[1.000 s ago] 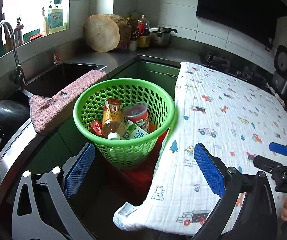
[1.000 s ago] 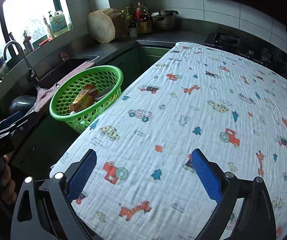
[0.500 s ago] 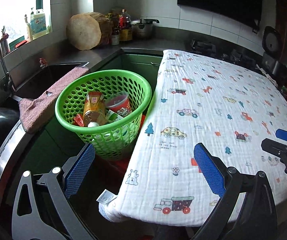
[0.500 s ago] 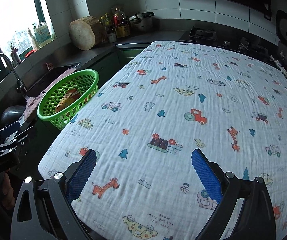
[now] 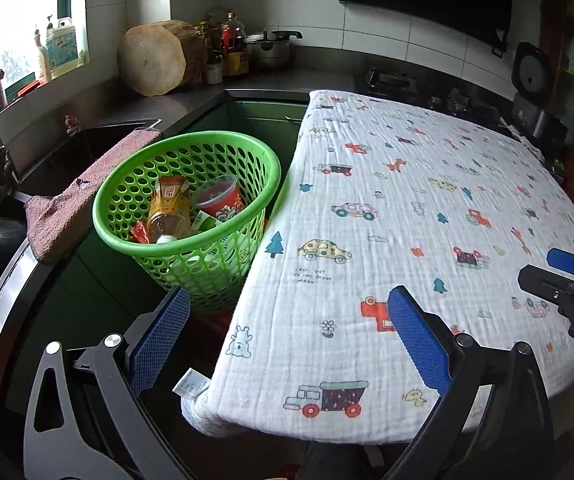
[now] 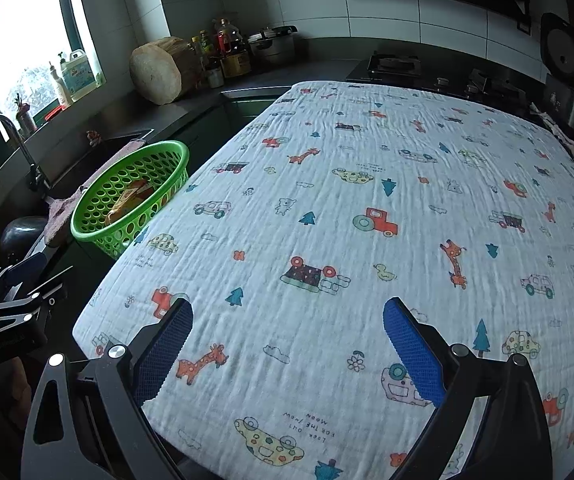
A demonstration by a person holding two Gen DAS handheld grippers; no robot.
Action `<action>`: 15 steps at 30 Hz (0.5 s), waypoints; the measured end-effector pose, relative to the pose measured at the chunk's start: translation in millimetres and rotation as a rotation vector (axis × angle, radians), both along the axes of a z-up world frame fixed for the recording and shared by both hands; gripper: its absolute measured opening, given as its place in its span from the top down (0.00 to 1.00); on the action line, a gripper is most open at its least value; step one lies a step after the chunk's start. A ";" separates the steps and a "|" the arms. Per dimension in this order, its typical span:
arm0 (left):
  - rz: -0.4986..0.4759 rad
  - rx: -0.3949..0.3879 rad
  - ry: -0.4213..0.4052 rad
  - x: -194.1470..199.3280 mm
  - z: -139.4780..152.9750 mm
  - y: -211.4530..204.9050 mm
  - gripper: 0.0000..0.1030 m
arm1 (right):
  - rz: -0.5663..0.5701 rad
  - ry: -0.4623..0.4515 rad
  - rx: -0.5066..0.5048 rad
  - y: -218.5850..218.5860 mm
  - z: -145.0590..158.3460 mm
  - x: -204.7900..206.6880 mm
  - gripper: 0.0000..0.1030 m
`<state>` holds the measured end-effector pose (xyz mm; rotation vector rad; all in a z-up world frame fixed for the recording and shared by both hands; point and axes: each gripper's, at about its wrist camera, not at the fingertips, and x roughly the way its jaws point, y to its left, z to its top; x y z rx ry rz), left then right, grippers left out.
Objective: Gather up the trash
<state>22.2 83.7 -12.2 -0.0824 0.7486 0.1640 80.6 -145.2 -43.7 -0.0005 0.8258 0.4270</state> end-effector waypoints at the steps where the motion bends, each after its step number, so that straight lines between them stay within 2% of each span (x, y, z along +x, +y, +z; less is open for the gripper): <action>1: -0.001 -0.001 -0.001 0.1 0.5 -0.4 0.05 | 0.002 -0.002 -0.001 0.5 0.4 -0.7 0.10; 15: -0.006 -0.005 0.008 -2.2 -0.4 -2.5 0.05 | 0.000 -0.012 -0.008 -1.2 1.8 -5.0 0.10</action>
